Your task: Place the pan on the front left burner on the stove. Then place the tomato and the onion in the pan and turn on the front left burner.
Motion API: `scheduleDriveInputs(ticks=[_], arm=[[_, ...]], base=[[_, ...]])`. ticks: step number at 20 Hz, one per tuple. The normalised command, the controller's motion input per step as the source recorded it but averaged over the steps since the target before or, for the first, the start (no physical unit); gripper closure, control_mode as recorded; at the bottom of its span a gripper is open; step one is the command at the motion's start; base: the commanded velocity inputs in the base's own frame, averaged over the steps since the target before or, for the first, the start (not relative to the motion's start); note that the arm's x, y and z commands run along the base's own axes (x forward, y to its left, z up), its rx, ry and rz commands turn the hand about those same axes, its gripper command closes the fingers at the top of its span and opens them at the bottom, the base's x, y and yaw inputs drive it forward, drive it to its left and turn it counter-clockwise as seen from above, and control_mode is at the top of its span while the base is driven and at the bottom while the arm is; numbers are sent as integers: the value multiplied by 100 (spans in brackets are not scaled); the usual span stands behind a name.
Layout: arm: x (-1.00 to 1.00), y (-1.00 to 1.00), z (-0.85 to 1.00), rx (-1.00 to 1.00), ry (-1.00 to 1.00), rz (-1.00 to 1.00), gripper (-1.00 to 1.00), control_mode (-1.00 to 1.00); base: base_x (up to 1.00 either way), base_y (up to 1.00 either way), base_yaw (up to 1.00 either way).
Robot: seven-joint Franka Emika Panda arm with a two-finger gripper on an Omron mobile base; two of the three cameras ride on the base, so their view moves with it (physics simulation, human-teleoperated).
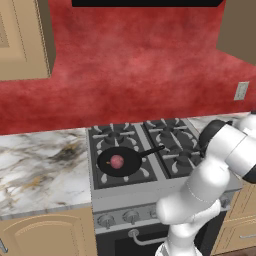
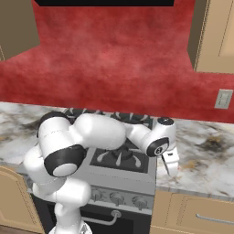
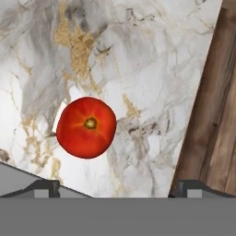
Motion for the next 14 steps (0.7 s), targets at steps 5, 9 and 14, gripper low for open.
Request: scheduleDriveInputs(ticks=[5,9,14], arm=[[10,-11,-12,0,0,1,-100,-100],[17,-2,-14,0,0,0,-100,-100],[16,-4,-16,0,0,1,-100,-100]], base=[[0,0,0],[0,0,0],[0,0,0]])
